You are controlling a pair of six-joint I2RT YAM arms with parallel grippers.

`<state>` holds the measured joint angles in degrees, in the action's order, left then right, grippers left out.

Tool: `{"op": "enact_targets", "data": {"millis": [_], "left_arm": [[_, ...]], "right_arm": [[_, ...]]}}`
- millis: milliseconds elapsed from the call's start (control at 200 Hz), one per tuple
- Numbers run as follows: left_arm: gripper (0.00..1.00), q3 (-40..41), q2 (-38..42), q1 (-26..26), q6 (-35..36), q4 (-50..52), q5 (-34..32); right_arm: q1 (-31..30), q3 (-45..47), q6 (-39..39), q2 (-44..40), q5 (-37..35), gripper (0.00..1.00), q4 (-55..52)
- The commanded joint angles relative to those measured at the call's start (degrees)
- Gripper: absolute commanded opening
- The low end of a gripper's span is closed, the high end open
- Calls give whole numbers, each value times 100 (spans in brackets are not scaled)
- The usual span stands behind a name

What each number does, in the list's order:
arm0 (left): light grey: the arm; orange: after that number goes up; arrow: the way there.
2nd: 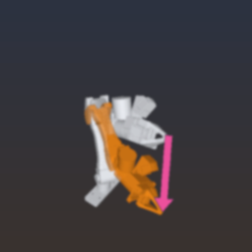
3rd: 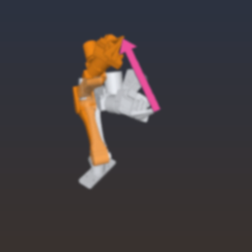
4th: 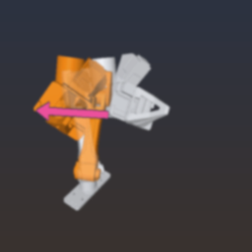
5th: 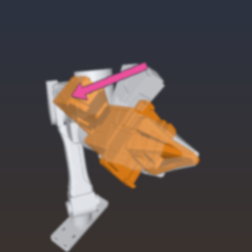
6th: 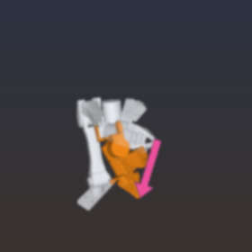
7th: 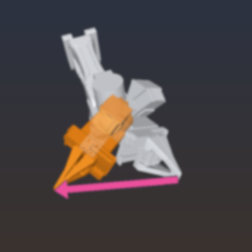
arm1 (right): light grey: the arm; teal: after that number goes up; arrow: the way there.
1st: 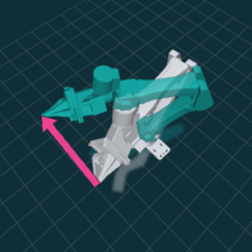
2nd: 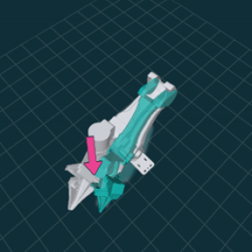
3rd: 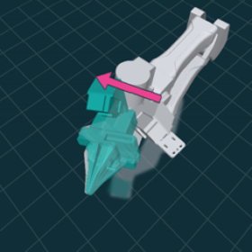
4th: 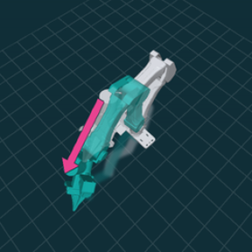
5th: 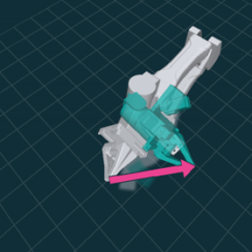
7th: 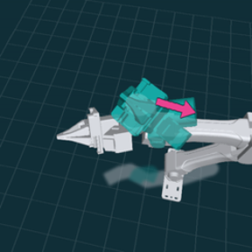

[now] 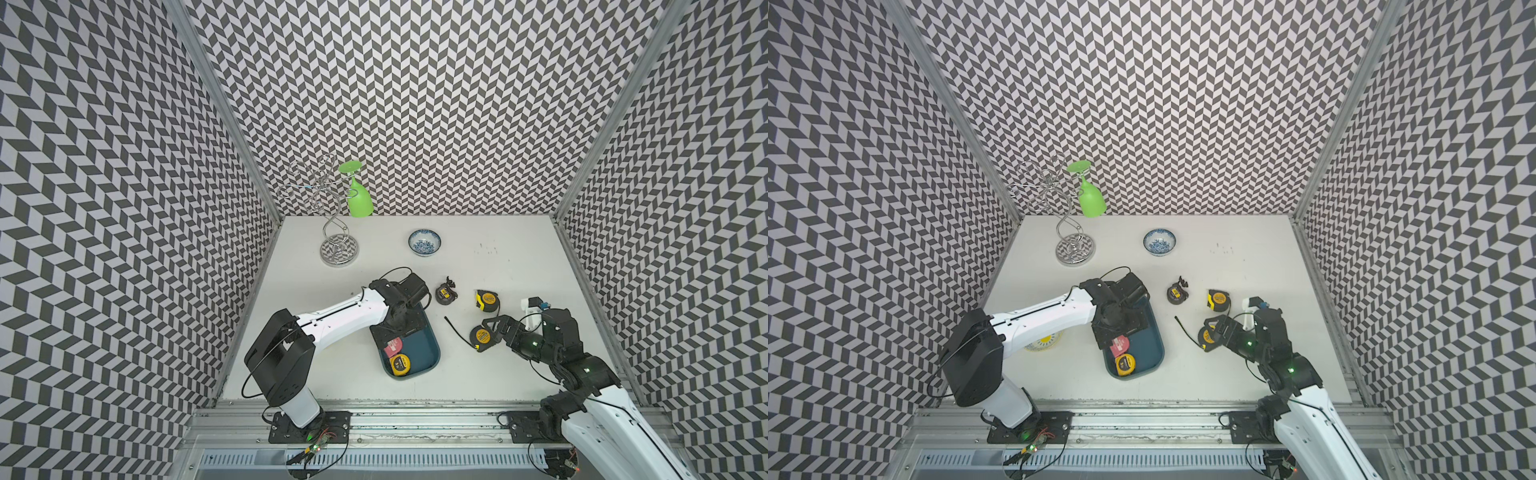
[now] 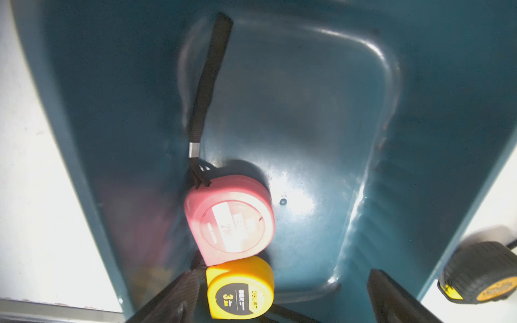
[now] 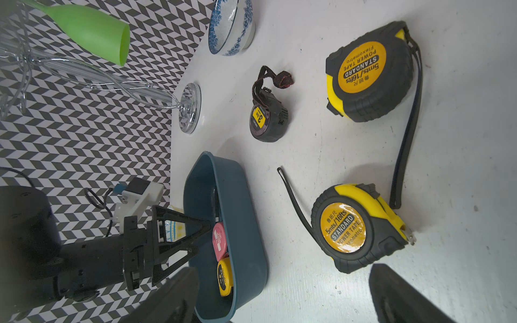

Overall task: Take the tape measure out of the storage box
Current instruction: Adjust the storage box at the center of the board.

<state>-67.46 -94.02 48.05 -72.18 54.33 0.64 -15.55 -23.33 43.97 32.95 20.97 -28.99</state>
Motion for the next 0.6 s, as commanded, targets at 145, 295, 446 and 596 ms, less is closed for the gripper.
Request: {"op": "enact_targets", "data": {"millis": [145,295,446,596], "left_arm": [[99,-45,-390,255,-514,168,-362],[99,-144,-654,418,-630,422,-557],[97,-28,-672,537,-811,455,-777],[97,66,-661,549,-903,331,-916]], "right_arm": [[33,-143,-122,22,-84,99,39],[34,-163,-158,8,-93,100,-25],[33,-145,-197,-94,-111,100,-155],[35,-110,-222,-161,-128,100,-220]]}}
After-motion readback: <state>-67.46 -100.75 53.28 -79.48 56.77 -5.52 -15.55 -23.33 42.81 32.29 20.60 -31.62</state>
